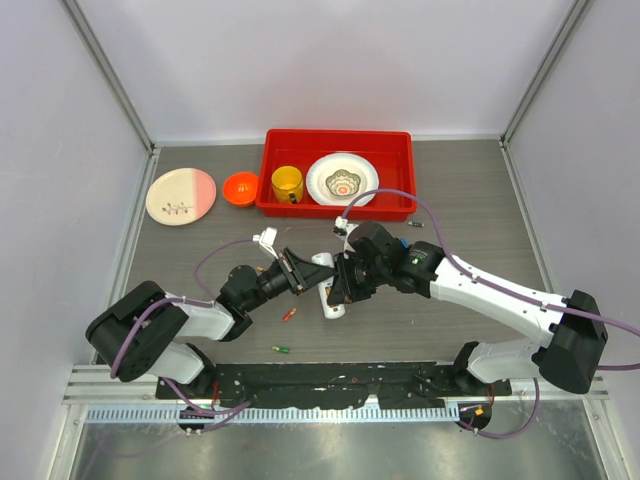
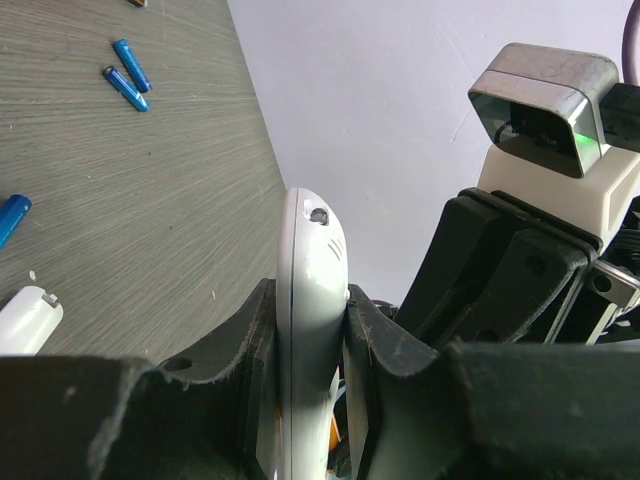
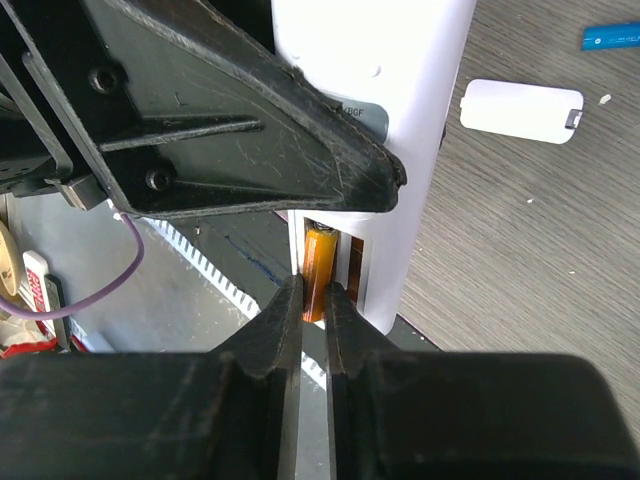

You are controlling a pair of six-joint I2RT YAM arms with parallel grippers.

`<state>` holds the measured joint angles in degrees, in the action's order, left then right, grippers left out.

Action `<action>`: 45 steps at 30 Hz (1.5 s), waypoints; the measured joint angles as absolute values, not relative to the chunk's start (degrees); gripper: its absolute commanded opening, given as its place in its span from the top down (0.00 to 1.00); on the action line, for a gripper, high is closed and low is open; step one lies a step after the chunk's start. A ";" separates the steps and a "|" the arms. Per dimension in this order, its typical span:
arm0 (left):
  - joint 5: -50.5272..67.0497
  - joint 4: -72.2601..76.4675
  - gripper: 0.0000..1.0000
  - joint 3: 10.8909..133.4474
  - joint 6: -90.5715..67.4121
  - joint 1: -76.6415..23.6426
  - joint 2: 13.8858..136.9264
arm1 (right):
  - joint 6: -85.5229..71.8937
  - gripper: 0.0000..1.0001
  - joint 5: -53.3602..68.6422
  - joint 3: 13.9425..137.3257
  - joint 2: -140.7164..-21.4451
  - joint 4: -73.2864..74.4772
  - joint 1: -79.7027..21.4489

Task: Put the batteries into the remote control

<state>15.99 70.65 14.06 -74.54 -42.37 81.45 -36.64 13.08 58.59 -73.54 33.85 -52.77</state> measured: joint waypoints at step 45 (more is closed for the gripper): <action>16.36 72.07 1.00 14.00 -75.02 -43.44 81.45 | -35.11 0.64 9.06 64.29 -73.54 39.20 -52.77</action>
